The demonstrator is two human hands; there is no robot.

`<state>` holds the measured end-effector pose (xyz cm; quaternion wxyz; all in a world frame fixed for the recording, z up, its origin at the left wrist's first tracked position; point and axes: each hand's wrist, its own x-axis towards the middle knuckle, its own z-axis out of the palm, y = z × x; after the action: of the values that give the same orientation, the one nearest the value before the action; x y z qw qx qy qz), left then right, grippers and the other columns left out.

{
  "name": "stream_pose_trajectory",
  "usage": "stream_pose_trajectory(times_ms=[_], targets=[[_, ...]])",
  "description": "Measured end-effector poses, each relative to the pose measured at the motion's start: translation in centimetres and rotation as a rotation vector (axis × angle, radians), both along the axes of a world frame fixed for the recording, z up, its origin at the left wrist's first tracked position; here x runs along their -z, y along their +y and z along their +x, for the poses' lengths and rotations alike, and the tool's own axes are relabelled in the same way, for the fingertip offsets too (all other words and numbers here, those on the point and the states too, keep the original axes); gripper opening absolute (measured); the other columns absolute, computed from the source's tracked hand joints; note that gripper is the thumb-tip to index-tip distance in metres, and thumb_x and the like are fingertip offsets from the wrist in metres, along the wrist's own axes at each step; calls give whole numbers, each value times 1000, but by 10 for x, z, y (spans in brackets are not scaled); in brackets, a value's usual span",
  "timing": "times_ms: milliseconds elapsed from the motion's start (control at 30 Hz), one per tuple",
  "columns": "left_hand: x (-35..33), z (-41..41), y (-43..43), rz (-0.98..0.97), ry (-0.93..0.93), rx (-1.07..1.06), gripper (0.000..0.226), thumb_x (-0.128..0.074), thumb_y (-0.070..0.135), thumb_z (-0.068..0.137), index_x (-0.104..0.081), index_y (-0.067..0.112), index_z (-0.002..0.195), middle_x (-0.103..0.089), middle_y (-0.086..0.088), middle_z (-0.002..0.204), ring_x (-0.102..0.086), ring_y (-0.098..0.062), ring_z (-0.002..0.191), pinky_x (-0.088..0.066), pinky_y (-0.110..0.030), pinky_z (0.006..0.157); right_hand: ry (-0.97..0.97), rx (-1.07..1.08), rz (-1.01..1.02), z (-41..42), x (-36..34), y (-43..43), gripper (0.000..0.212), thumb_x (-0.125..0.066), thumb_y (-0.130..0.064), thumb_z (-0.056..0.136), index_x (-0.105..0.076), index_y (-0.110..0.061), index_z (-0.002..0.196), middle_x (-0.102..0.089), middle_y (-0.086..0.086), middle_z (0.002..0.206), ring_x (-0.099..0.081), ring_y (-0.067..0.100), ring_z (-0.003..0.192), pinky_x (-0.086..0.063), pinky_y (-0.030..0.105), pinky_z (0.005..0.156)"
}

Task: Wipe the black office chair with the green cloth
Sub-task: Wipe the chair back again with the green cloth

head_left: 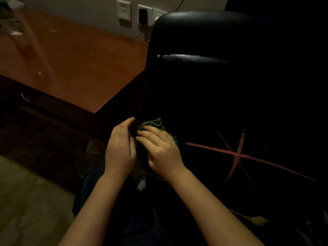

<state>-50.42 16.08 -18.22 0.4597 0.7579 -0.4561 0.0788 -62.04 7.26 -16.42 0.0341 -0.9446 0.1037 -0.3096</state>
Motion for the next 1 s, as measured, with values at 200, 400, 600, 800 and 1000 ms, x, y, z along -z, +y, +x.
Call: stream_pose_trajectory(times_ms=[200,400,600,800,1000], targets=[[-11,-13,-2,-21,-12,32,46,-45,0,90,-47,2,136,-54,-16,129,-49,-27,122,-41,-38,102,82,-99,-55,-23,28,-2,33,-68,-6,72,-74,-10,105,-68,4,119,-61,22,118,-52,35,90],[-16,-20,-10,-55,-49,29,48,-51,-11,90,-47,1,136,-54,-16,128,-47,-24,120,-30,-17,103,102,-180,-172,-37,18,-17,22,-64,-5,85,-74,-7,104,-69,8,118,-61,25,118,-52,36,92],[-25,-22,-21,-104,-92,43,44,-44,2,90,-47,0,134,-52,-16,133,-46,-26,123,-28,-16,108,-14,-158,-187,-37,-10,-26,28,-48,-5,92,-75,-2,101,-70,12,114,-64,28,113,-53,38,92],[-36,-31,-38,-113,-210,55,49,-42,6,94,-42,3,142,-37,-12,153,-30,-25,143,-21,-27,119,-124,19,-163,-49,-42,-41,40,-33,-9,102,-71,-1,112,-66,12,123,-60,29,119,-50,41,97],[-48,-58,-63,-128,-273,146,46,-44,8,97,-43,1,142,-35,-11,154,-25,-24,147,-21,-36,121,-180,180,-147,-78,-59,-57,33,-47,0,94,-67,-3,120,-62,11,130,-54,28,126,-46,40,103]])
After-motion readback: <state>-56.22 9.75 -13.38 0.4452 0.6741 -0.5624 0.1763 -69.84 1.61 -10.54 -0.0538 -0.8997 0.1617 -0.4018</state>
